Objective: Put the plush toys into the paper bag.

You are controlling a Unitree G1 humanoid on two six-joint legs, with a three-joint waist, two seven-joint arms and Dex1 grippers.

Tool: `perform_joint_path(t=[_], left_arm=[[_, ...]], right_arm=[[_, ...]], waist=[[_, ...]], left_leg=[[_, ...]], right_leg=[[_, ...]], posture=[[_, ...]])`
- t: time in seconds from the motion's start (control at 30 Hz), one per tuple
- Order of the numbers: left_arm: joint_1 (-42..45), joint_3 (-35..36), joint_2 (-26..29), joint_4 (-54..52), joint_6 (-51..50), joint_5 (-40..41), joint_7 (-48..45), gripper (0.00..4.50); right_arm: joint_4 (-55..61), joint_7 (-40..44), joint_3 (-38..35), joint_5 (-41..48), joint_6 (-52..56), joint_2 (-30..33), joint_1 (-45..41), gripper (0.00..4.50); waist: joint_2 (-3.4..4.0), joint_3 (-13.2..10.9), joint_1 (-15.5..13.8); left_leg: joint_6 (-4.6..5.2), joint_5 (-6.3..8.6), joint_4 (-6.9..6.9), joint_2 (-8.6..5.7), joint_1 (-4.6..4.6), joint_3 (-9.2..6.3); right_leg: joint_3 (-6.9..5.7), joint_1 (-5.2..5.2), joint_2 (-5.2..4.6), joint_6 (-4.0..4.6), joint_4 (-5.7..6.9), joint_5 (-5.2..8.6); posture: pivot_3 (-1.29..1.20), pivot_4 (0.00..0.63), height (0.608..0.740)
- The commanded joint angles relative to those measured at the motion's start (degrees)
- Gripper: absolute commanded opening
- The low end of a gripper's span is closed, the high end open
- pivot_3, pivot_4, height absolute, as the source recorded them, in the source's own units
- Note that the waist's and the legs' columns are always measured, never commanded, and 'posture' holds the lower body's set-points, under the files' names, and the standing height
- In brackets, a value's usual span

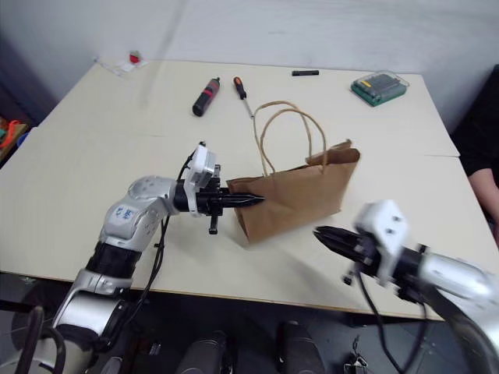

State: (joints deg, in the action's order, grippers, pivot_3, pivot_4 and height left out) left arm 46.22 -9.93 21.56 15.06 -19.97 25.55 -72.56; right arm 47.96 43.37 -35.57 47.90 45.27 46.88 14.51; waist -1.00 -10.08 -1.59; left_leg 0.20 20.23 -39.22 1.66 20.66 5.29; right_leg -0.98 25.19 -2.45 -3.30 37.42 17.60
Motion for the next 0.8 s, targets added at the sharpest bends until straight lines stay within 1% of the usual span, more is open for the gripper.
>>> perform_joint_path(t=[0.03,0.07,0.13,0.2,0.3,0.4,0.5,0.57,0.63,0.8], left_arm=[[5.23,-2.43,-2.28,10.03,7.14,-2.06,-10.12,0.00],[7.15,-3.11,-3.17,14.45,9.92,-3.45,-12.49,0.00],[10.61,-4.04,-4.77,22.94,15.50,-6.22,-16.11,0.00],[13.22,-4.19,-6.00,29.42,19.26,-8.20,-18.07,0.00],[16.16,-4.10,-7.35,36.23,22.37,-10.01,-19.54,0.00],[16.66,-3.87,-6.84,36.99,21.46,-10.37,-19.75,0.00],[14.62,-3.93,-3.64,32.18,17.43,-9.61,-19.94,0.60],[12.69,-2.73,-0.92,26.93,13.58,-8.44,-18.92,1.21],[9.79,-0.91,3.54,18.71,7.22,-6.21,-17.42,1.82],[0.96,7.87,19.22,-4.08,-13.11,2.56,-12.94,3.39]], right_arm=[[2.64,3.85,-17.81,9.00,1.86,1.06,6.38,1.64],[2.67,4.46,-21.91,10.59,2.01,0.99,8.64,1.96],[2.90,4.79,-27.61,12.84,1.92,0.59,12.42,2.67],[3.30,4.52,-30.33,13.89,1.44,0.29,15.00,3.40],[3.97,2.84,-31.59,14.61,0.39,-0.50,17.44,4.48],[4.47,2.27,-29.96,14.77,-0.44,-0.82,18.85,4.48],[1.99,2.87,-28.22,14.10,-0.80,1.30,18.08,4.50],[-0.47,4.18,-27.16,13.73,-0.97,3.32,17.01,4.50],[-3.89,6.77,-26.01,12.99,-1.14,6.08,15.72,4.50],[-14.26,13.38,-22.41,9.51,-2.05,13.20,10.49,4.50]], waist=[[-0.02,-0.01,0.07],[-0.03,-0.02,0.10],[-0.08,-0.04,0.40],[-0.12,-0.06,0.66],[-0.18,-0.10,1.12],[-0.19,-0.10,1.21],[-0.21,-0.11,1.68],[-0.20,-0.12,1.94],[-0.20,-0.12,2.03],[-0.19,-0.16,2.43]], left_leg=[[0.04,0.02,0.00,-0.01,-0.06,0.00],[0.08,0.04,0.02,-0.01,-0.18,0.01],[0.28,0.18,0.10,0.03,-0.46,-0.02],[0.38,0.24,0.13,0.05,-0.46,-0.02],[0.47,0.30,0.16,0.07,-0.44,-0.04],[0.43,0.29,0.18,0.08,-0.40,-0.08],[0.24,0.19,0.17,0.07,-0.41,-0.07],[0.23,0.19,0.18,0.08,-0.44,-0.05],[0.21,0.18,0.18,0.10,-0.46,-0.04],[0.14,0.16,0.22,0.17,-0.44,-0.07]], right_leg=[[-0.01,-0.12,0.01,-0.01,-0.04,0.00],[0.01,-0.26,0.02,-0.02,-0.11,-0.01],[0.00,-0.68,0.09,-0.06,-0.38,-0.03],[0.11,-0.69,0.14,-0.10,-0.42,-0.06],[0.16,-0.65,0.14,-0.11,-0.44,-0.06],[0.13,-0.62,0.11,-0.12,-0.45,-0.06],[0.13,-0.62,0.05,-0.14,-0.45,-0.06],[0.15,-0.62,0.02,-0.14,-0.42,-0.06],[0.16,-0.62,0.02,-0.14,-0.40,-0.06],[0.18,-0.54,0.01,-0.11,-0.37,-0.05]], posture=[[0.00,0.150,0.740],[0.00,0.150,0.740],[0.00,0.150,0.740],[0.00,0.150,0.740],[0.00,0.150,0.740],[0.00,0.150,0.740],[0.00,0.150,0.740],[0.00,0.150,0.740],[0.00,0.150,0.740],[0.00,0.150,0.740]])
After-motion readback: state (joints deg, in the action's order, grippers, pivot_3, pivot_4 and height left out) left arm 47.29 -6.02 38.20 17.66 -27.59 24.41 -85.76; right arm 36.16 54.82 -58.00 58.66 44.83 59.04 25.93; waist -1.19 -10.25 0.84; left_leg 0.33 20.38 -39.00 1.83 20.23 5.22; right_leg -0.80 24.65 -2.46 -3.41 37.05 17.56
